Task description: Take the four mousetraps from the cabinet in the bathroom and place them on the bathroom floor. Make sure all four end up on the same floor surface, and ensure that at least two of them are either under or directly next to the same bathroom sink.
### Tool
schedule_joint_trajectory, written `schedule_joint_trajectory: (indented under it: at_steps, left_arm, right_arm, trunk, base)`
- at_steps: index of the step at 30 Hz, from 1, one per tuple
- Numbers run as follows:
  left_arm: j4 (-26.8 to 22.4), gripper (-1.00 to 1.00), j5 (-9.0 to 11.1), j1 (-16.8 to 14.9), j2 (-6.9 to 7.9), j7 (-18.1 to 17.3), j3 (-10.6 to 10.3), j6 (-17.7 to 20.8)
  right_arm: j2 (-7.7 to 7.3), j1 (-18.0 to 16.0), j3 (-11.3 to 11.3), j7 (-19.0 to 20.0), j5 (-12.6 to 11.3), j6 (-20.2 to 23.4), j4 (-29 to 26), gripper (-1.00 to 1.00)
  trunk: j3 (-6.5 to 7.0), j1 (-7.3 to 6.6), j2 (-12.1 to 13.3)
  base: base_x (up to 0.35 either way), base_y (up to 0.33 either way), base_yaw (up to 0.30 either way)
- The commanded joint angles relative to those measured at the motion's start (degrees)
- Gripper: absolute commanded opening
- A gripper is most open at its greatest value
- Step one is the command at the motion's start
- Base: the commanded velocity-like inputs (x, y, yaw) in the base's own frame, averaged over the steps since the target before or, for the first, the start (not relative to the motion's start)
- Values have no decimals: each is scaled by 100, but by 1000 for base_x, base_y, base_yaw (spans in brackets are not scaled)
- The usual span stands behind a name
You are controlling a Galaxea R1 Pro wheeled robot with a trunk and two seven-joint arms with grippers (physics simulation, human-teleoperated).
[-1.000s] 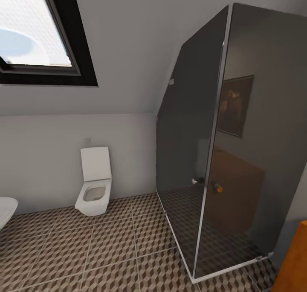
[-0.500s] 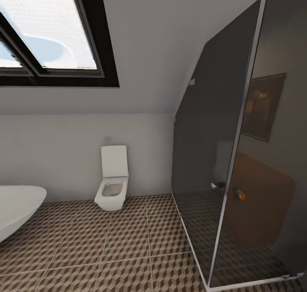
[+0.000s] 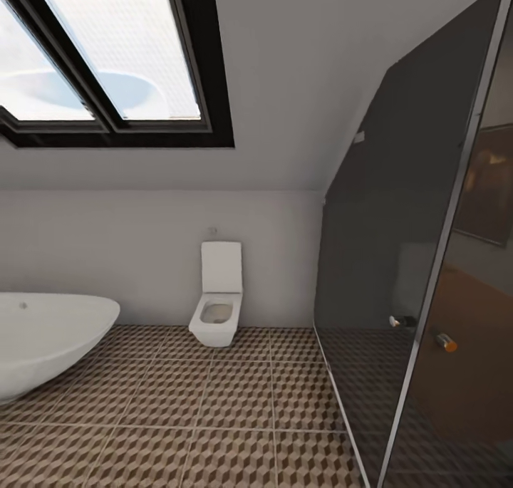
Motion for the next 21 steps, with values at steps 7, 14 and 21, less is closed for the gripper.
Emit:
schedule_joint_trajectory:
  at_steps: [7,14,21]
  left_arm:
    - [13,-100,39,-7,-5,-6,-47,13]
    - [14,-100,39,-9,-16,-6,-46,6]
    - [14,-100,39,-9,-18,-6,-40,4]
  right_arm:
    - [8,-4,34,27,9,12,5,-100]
    - [14,-2,34,28,9,12,6,-100]
    - [16,1,34,27,9,12,5,-100]
  trunk:
    - [125,-152,279]
    - [161,-196,359]
    - [161,-196,359]
  base:
    - [0,0,291]
    - [0,0,291]
    - [0,0,291]
